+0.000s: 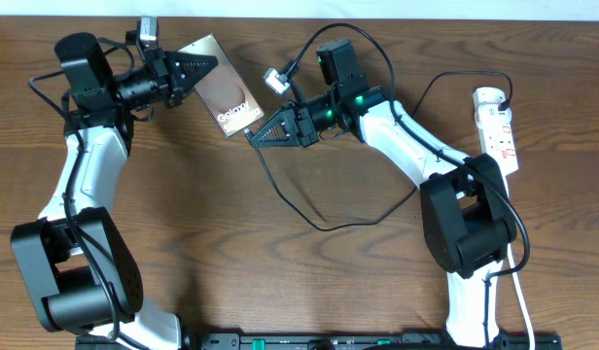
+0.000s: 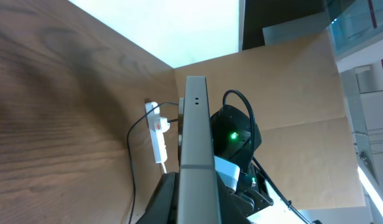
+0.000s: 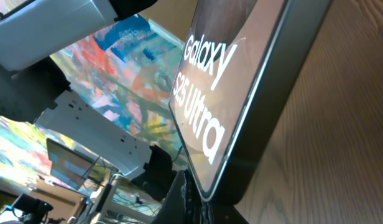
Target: Plug charger to phone and switch on socket
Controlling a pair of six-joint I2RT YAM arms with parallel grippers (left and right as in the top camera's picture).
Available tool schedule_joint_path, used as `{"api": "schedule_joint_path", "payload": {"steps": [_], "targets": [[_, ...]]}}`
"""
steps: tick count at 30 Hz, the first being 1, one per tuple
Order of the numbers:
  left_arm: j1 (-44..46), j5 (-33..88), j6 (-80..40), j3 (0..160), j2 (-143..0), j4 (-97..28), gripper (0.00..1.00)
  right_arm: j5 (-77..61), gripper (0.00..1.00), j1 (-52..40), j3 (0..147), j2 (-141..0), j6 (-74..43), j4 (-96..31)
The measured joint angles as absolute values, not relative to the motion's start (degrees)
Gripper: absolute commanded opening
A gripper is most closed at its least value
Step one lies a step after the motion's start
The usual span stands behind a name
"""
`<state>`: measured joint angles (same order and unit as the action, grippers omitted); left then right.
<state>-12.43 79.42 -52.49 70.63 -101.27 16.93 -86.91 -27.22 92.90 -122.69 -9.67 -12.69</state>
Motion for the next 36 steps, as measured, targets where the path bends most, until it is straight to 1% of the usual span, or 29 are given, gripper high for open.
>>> {"api": "schedule_joint_path", "payload": {"steps": [8,18,25,36], "targets": [[-12.43,79.42,-52.49,70.63,-101.27,16.93,0.07,-86.98,0.01,-27.22,92.90,-122.69,-10.11,-12.32],[-12.78,79.29,-52.56,70.63,-101.27,16.95,0.07,-87.99,0.01,-27.22,92.90,-122.69,-13.80,-7.16],[-12.75,79.31,-52.56,70.63,-101.27,16.95,0.07,-88.29,0.01,-27.11,92.90,-122.69,-14.96,-7.33],[-12.69,79.59,-52.47,70.63,-101.27,16.93,0.07,-88.31,0.01,-27.05,92.90,-122.69,-15.35,-10.90]]}}
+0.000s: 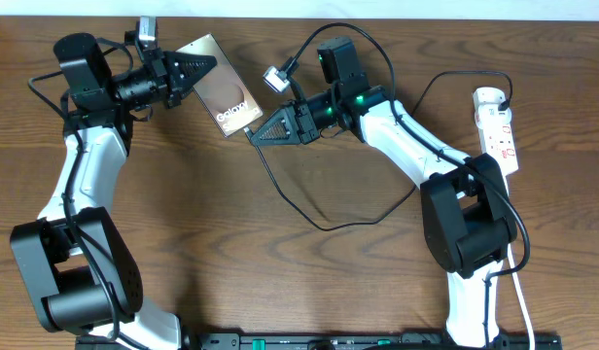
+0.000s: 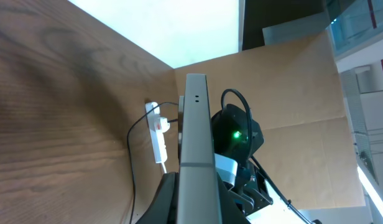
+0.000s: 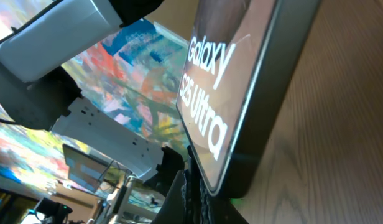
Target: Plug charger to phone and switch on socket
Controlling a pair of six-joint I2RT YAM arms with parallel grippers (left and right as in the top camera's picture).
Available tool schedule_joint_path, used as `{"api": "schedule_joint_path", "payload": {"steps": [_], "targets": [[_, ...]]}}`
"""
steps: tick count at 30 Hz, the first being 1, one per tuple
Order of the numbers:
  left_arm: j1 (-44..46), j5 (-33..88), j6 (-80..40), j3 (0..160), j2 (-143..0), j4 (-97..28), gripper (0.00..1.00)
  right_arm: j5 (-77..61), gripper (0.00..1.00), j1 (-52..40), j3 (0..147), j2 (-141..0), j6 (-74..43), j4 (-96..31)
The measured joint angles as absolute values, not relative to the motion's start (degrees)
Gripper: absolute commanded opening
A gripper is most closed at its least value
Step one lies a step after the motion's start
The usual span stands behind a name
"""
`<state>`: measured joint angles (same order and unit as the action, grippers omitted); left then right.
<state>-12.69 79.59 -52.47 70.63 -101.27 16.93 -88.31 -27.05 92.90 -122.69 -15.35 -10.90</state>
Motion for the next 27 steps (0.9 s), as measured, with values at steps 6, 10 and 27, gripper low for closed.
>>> {"api": "schedule_joint_path", "payload": {"steps": [6,10,27], "targets": [[-12.64,79.59,-52.47,70.63,-101.27,16.93,0.07,-88.33,0.01,-26.37,92.90,-122.61,-15.35,-10.87],[-12.67,79.59,-52.47,70.63,-101.27,16.93,0.07,-88.42,0.01,-26.33,92.90,-122.61,-15.35,-10.35],[-12.71,80.20,-52.51,70.63,-101.27,16.93,0.07,-87.15,0.01,-27.88,92.90,-122.58,-15.40,-9.87]]}}
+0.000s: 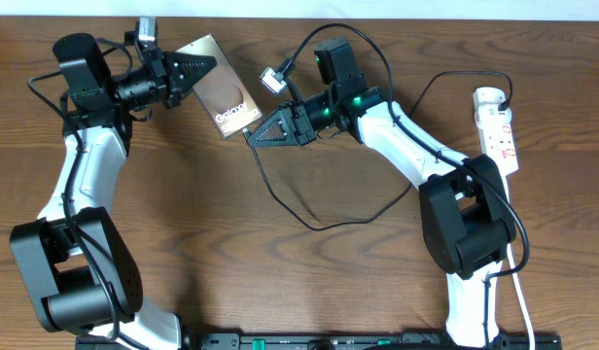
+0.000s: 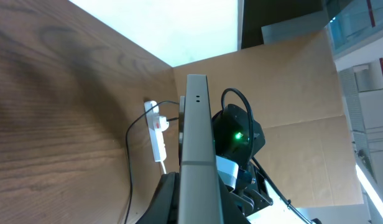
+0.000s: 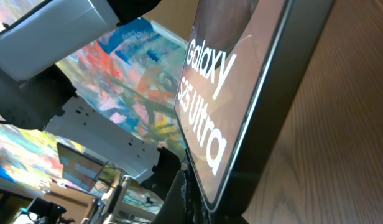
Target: Plug charger to phone and switch on socket
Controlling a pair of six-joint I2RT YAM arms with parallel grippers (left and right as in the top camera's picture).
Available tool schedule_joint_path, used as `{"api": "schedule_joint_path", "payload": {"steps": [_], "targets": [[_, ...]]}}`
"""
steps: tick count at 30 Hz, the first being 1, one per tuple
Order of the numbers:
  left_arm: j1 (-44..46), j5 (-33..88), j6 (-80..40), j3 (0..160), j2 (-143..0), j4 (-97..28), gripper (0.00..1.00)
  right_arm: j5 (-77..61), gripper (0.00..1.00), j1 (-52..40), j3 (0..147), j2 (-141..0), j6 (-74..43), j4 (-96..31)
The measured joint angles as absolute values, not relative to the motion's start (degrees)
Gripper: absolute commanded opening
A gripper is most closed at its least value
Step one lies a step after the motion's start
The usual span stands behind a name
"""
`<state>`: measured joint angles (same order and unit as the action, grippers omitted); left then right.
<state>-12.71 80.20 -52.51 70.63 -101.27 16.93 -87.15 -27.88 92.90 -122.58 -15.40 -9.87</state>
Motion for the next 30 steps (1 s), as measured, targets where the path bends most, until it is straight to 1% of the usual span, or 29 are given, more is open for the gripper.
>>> {"api": "schedule_joint_path", "payload": {"steps": [30], "targets": [[-12.78,80.49,-52.49,70.63,-101.27,16.97,0.07,-86.37,0.01,-26.52,92.90,-122.48,-15.49,-9.91]]}}
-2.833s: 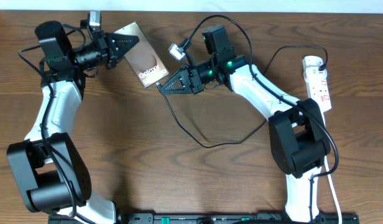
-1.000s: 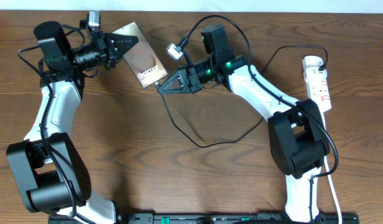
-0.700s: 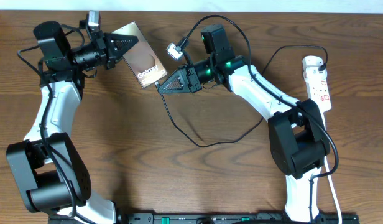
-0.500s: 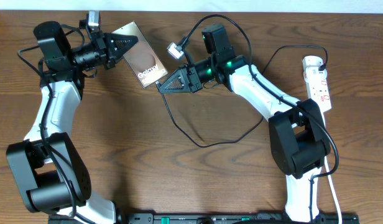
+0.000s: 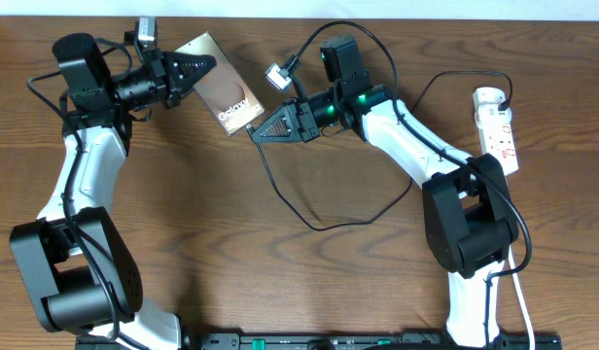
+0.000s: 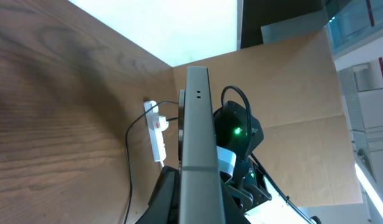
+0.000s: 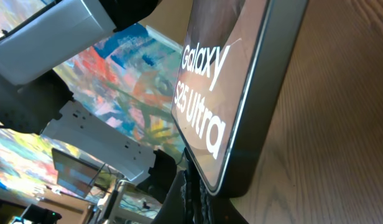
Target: Plug charger to phone and switch on socket
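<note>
The phone [image 5: 225,94], its screen reading "Galaxy S25 Ultra" [image 7: 207,93], is held tilted above the table's far left by my left gripper [image 5: 206,65], which is shut on its upper end. In the left wrist view the phone [image 6: 198,124] shows edge-on between the fingers [image 6: 168,194]. My right gripper [image 5: 256,135] sits at the phone's lower end, shut on the charger plug, which is mostly hidden between its fingers [image 7: 190,198]. The black cable [image 5: 319,226] loops across the table to the white socket strip [image 5: 498,122].
The socket strip [image 6: 156,135] lies at the far right edge with its own white lead running toward the front. The cable's loop covers the middle of the brown wooden table [image 5: 183,243]. Both arm bases stand at the front edge.
My right gripper with the plug has shifted slightly to the right at the phone's lower end. The phone and left gripper have hardly moved.
At every earlier moment my left gripper held the phone tilted at the far left and my right gripper held the plug at its lower end. The right gripper stood a little differently each time, never leaving that end.
</note>
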Controlling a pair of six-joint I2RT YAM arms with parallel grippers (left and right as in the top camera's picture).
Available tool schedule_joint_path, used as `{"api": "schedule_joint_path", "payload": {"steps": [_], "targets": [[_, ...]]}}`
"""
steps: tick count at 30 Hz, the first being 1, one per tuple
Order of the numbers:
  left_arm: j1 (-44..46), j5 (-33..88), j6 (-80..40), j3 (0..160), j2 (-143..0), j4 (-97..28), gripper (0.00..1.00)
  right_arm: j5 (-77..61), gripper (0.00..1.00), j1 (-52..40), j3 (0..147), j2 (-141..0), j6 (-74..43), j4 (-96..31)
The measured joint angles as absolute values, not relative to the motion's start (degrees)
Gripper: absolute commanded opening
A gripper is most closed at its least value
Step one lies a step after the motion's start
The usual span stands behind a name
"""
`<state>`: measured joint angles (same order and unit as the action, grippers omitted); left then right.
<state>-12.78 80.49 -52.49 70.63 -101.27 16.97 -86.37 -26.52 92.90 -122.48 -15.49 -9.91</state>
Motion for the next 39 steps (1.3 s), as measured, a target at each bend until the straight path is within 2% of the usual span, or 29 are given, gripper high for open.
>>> {"api": "schedule_joint_path", "payload": {"steps": [39], "targets": [[-13.19,85.01,-52.05,68.47,-101.58,16.84,0.07,-86.13,0.01,-26.48,92.90,-122.17,-17.82,-10.46]]}}
